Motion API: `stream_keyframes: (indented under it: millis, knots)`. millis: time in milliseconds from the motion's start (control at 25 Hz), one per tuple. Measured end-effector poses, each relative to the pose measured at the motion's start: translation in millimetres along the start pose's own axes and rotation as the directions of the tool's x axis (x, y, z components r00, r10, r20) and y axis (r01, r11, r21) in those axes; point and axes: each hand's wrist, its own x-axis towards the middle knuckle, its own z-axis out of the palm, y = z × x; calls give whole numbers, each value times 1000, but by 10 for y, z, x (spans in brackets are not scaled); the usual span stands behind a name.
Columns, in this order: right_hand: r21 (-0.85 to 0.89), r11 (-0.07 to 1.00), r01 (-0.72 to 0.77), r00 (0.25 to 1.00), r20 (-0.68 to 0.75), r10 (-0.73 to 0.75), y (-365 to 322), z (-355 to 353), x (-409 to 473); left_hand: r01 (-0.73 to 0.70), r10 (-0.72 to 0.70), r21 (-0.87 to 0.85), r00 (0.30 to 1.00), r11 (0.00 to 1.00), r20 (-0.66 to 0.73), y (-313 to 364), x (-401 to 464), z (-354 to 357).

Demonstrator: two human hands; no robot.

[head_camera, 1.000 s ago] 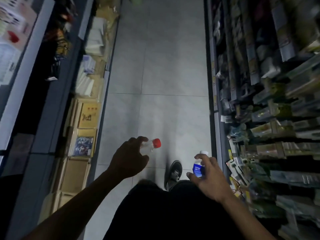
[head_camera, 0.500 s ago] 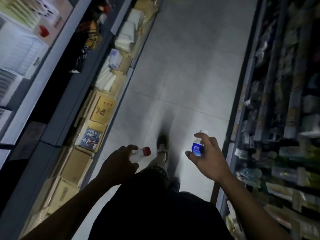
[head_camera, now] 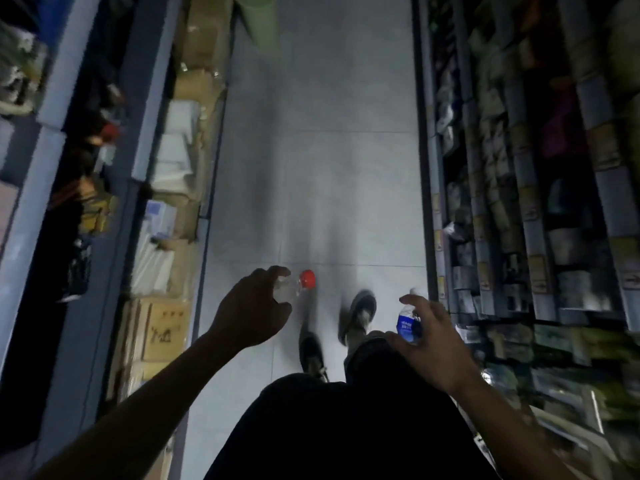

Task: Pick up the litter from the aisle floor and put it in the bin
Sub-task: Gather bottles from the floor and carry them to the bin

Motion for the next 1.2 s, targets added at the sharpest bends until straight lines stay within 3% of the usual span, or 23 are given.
stream_keyframes:
  millis: [200,400,760,960,1200]
  knots:
    - [48,998,-34,998,-44,36,113,-617,960,-60,60,39,998,997,12,645,1284,-262]
    - [12,996,89,996,-13,-88,-245,-1225,2209,31,-31,-5,998,999,56,917,2010,-453]
    - [-31,968,248,969,12,-248,-1426,-1860,4419,258,-252,-87,965,962,71,677,3365,-1108]
    - [-25,984,178,984,-7,-178,-1790,-2208,5144,170,-167,-50,984,984,62,805,4547,-1793]
    - [42,999,23,995,-96,-19,-1766,-2657,5756,-16,14,36,999,999,52,1288,6008,-2519]
